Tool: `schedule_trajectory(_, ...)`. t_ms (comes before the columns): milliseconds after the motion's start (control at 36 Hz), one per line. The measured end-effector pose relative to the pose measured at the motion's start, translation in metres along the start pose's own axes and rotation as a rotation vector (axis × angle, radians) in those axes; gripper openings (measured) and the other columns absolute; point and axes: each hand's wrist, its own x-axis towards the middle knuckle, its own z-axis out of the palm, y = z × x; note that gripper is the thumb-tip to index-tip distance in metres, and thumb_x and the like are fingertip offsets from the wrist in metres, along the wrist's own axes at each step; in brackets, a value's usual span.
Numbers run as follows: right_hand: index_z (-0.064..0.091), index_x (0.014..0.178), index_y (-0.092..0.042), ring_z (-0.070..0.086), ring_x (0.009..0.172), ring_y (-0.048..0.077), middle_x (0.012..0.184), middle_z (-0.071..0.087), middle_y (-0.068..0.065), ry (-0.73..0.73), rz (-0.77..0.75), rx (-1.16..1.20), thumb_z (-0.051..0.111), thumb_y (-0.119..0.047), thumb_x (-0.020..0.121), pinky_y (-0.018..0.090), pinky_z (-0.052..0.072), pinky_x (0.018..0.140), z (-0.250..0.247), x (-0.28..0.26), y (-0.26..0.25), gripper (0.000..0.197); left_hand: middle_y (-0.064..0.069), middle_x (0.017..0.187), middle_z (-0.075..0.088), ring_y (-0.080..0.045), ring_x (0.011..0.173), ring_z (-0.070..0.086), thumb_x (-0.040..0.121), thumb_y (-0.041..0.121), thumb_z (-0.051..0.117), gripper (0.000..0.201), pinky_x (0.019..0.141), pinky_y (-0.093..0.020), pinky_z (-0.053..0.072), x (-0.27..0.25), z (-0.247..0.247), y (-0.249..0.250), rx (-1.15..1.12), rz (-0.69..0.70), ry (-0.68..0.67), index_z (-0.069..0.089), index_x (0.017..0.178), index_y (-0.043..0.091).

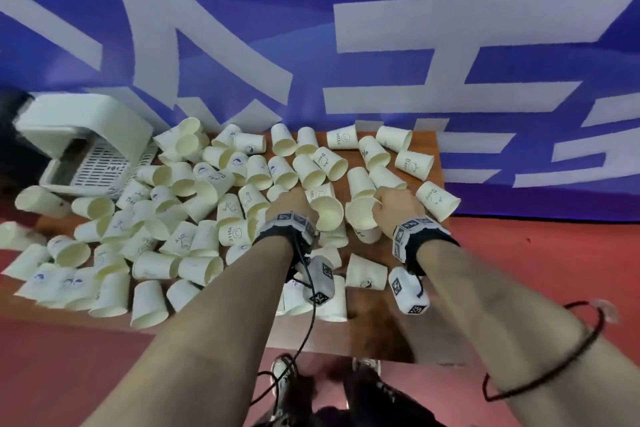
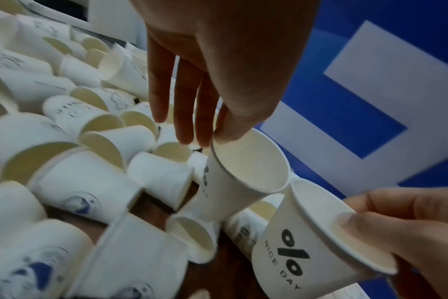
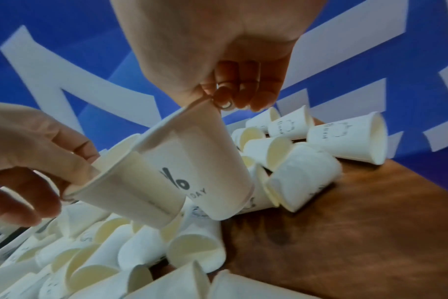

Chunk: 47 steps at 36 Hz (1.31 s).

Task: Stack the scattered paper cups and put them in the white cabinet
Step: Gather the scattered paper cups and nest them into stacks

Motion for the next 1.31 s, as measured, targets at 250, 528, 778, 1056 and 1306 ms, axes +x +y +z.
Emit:
schedule_trajectory(250, 0.066, 0.116, -0.015, 0.063, 0.099, 0.030, 0.112, 0.066, 0.011, -0.066, -0.170, -0.019, 0.049, -0.020, 0.091, 0.031, 0.051, 0.076, 0.028, -0.002, -0.121, 0.030, -0.012, 0.098, 0.068, -0.028, 0.085, 0.064, 0.085, 0.021, 0.058, 0.013, 0.066, -0.031, 0.047, -0.004, -0.033, -0.125, -0.059, -0.160, 0.047, 0.061, 0.088, 0.009)
schedule_trajectory(528, 0.062, 0.107, -0.015, 0.061, 0.096, 0.032, 0.107, 0.063, 0.011, -0.116, -0.296, -0.087, 0.052, -0.019, 0.085, 0.032, 0.050, 0.075, 0.095, -0.038, -0.297, 0.025, 0.001, 0.069, 0.050, -0.023, 0.075, 0.054, 0.083, 0.025, 0.059, 0.002, 0.071, -0.032, 0.050, -0.023, -0.070, -0.314, -0.129, -0.251, 0.095, 0.060, 0.083, 0.023)
schedule_trajectory(778, 0.062, 0.112, -0.012, 0.062, 0.093, 0.031, 0.106, 0.064, 0.013, -0.163, -0.413, -0.113, 0.051, -0.018, 0.087, 0.029, 0.046, 0.067, 0.161, -0.071, -0.431, 0.027, -0.005, 0.073, 0.067, -0.025, 0.070, 0.066, 0.076, 0.024, 0.056, 0.013, 0.065, -0.035, 0.058, -0.056, -0.093, -0.471, -0.290, -0.303, 0.095, 0.064, 0.077, 0.014)
schedule_trajectory(1056, 0.064, 0.096, -0.012, 0.062, 0.085, 0.030, 0.093, 0.064, 0.011, -0.204, -0.553, -0.154, 0.050, -0.018, 0.082, 0.032, 0.052, 0.069, 0.214, -0.089, -0.540, 0.021, -0.010, 0.078, 0.072, -0.026, 0.066, 0.069, 0.078, 0.017, 0.057, 0.018, 0.065, -0.038, 0.059, -0.082, -0.109, -0.583, -0.423, -0.411, 0.183, 0.070, 0.085, 0.007)
schedule_trajectory(1306, 0.065, 0.106, -0.013, 0.061, 0.092, 0.031, 0.103, 0.065, 0.013, -0.195, -0.575, -0.136, 0.051, -0.017, 0.083, 0.030, 0.046, 0.070, 0.236, -0.050, -0.620, 0.027, -0.006, 0.077, 0.072, -0.025, 0.071, 0.071, 0.080, 0.016, 0.058, 0.016, 0.061, -0.029, 0.057, -0.047, -0.133, -0.648, -0.427, -0.466, 0.207, 0.072, 0.087, 0.012)
